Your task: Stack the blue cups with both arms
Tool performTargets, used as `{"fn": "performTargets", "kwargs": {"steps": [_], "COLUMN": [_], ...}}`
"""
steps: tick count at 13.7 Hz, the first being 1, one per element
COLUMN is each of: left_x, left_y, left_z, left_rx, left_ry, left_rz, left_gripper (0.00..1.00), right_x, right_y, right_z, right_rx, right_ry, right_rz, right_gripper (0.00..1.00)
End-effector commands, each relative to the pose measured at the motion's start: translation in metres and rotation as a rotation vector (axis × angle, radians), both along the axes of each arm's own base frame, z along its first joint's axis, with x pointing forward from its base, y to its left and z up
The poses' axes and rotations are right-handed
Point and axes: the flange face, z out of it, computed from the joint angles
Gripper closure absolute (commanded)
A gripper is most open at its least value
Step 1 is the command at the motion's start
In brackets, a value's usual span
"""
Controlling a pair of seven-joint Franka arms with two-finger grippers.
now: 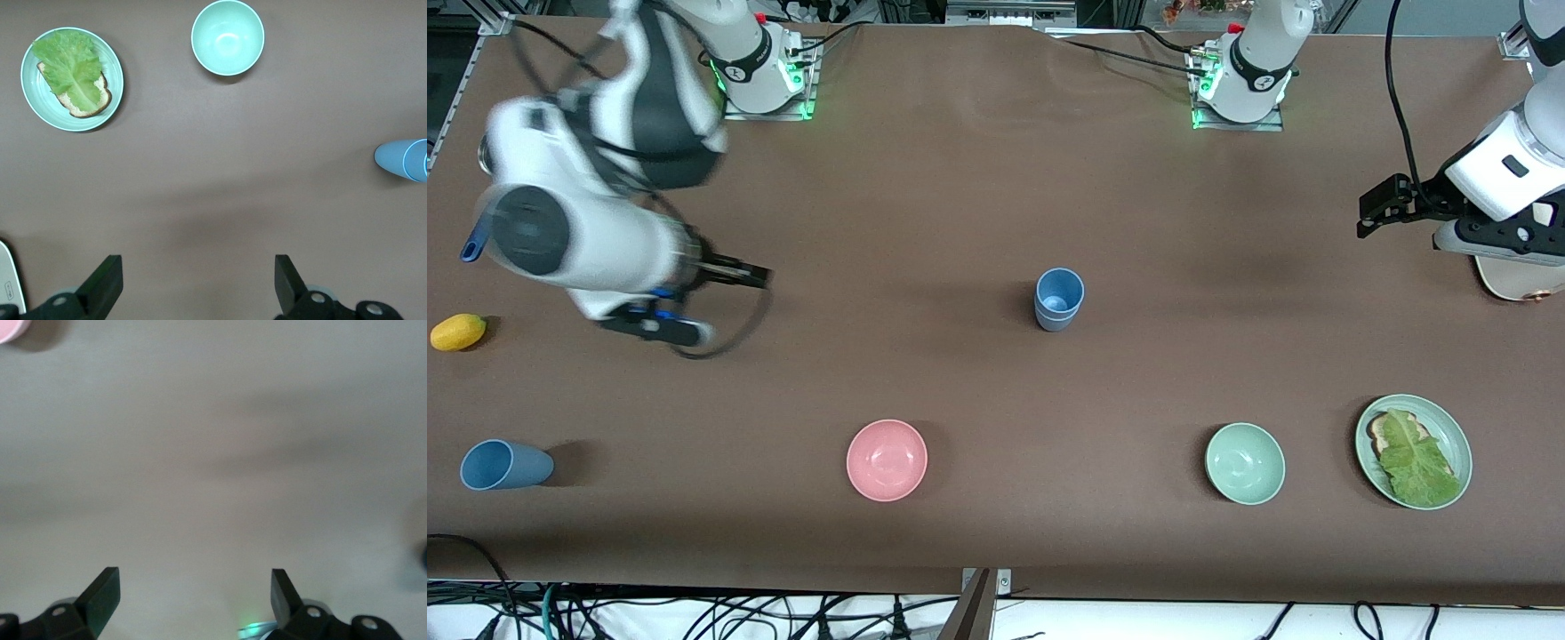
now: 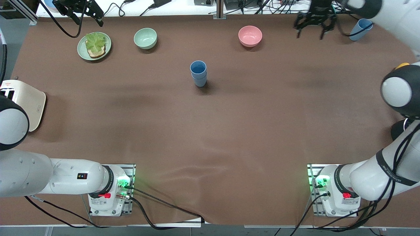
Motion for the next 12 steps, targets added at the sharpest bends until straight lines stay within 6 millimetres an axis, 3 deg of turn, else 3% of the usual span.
{"fn": "performTargets", "kwargs": {"steps": [1, 4, 7, 12], "left_x": [-0.003, -0.003, -0.003, -0.003], "left_y": [0.000, 0.000, -0.001, 0.000], "left_z": [0.007, 0.007, 0.007, 0.007], "left_rx": [-0.006, -0.006, -0.006, -0.006], "left_ry": [0.001, 0.001, 0.001, 0.001], "left_rz": [0.005, 0.005, 0.002, 0.003], "left_gripper": [0.00, 0.00, 0.00, 0.00], "right_x": [-0.041, -0.058, -0.073, -0.067], "right_y": [-0.066, -0.105, -0.118, -0.101], "right_z": [0.039, 0.084, 0.121, 0.113], "right_rx": [0.040, 0.045, 0.045, 0.047], "right_ry": [-0.078, -0.182, -0.242, -0.231], "right_rz": [0.107, 0.065, 0.052, 0.062], "right_gripper": [0.00, 0.00, 0.00, 0.00]}}
